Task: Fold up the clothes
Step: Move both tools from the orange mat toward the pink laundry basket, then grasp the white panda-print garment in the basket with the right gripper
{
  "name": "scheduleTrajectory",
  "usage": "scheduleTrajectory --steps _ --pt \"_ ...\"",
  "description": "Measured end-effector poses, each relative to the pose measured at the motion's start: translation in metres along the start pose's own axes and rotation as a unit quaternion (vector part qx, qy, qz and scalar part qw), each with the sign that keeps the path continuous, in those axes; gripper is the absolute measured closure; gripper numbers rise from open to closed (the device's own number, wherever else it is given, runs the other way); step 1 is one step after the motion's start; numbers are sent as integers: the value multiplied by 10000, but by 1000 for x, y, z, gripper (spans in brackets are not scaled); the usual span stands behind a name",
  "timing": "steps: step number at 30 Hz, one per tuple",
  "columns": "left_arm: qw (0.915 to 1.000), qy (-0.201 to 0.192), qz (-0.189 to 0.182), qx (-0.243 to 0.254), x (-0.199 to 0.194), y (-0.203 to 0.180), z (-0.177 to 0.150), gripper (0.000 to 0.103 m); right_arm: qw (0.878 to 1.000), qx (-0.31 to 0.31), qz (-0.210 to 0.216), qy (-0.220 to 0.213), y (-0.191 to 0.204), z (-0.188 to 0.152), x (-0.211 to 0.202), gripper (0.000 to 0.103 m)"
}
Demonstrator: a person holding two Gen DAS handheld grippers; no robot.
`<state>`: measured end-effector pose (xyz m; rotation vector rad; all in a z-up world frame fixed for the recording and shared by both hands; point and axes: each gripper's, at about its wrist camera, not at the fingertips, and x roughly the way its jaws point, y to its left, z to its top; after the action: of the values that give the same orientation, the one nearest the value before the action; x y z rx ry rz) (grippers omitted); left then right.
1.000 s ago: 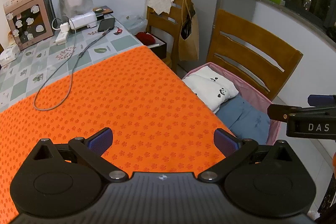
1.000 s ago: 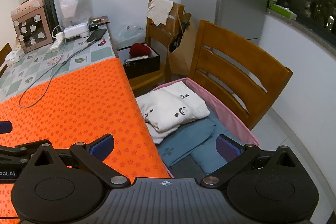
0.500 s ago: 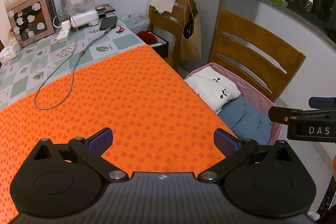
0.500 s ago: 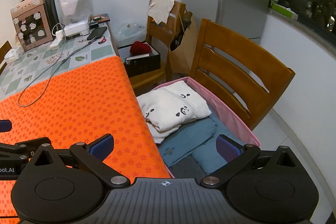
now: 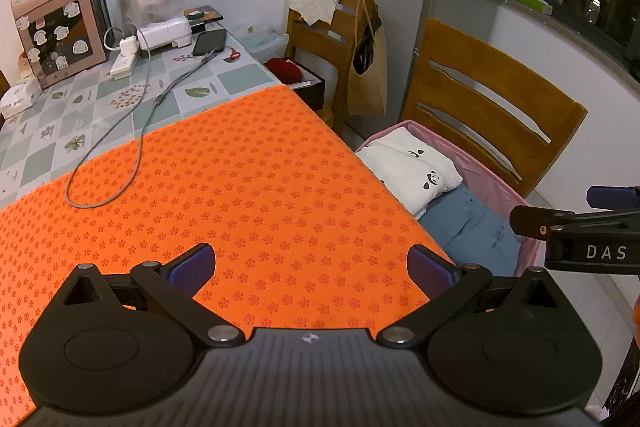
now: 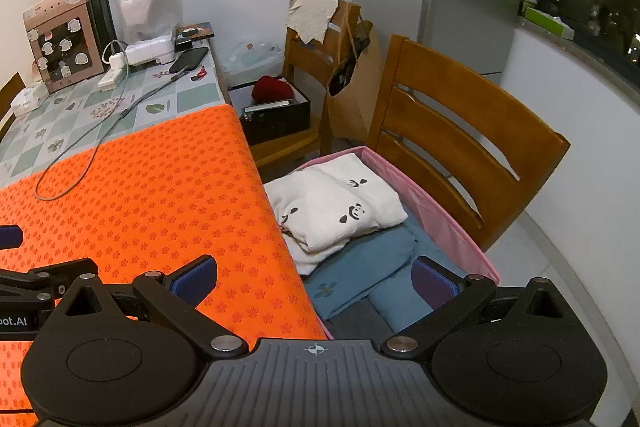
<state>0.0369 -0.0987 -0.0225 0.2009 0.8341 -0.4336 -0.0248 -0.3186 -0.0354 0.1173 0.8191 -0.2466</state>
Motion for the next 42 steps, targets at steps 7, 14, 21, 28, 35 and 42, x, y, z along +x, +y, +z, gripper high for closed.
scheduleTrajectory --steps 7,14,21,28,35,42 --pt "10000 13 13 6 3 -1 1 0 10000 12 -12 27 3 2 3 0" --pt "10000 44 24 40 8 -2 3 0 10000 24 -4 62 3 2 10 0" --pt "9999 42 31 111 13 2 4 0 9993 346 108 8 -24 13 31 0" --pt "9999 12 171 -11 17 12 6 0 9928 1068 532 -18 -67 25 84 3" --pt "9978 127 489 -423 16 26 9 0 9822 1610 901 368 -94 23 174 11" --pt "9938 297 751 -765 12 35 12 0 9579 2452 1288 763 -115 8 263 12"
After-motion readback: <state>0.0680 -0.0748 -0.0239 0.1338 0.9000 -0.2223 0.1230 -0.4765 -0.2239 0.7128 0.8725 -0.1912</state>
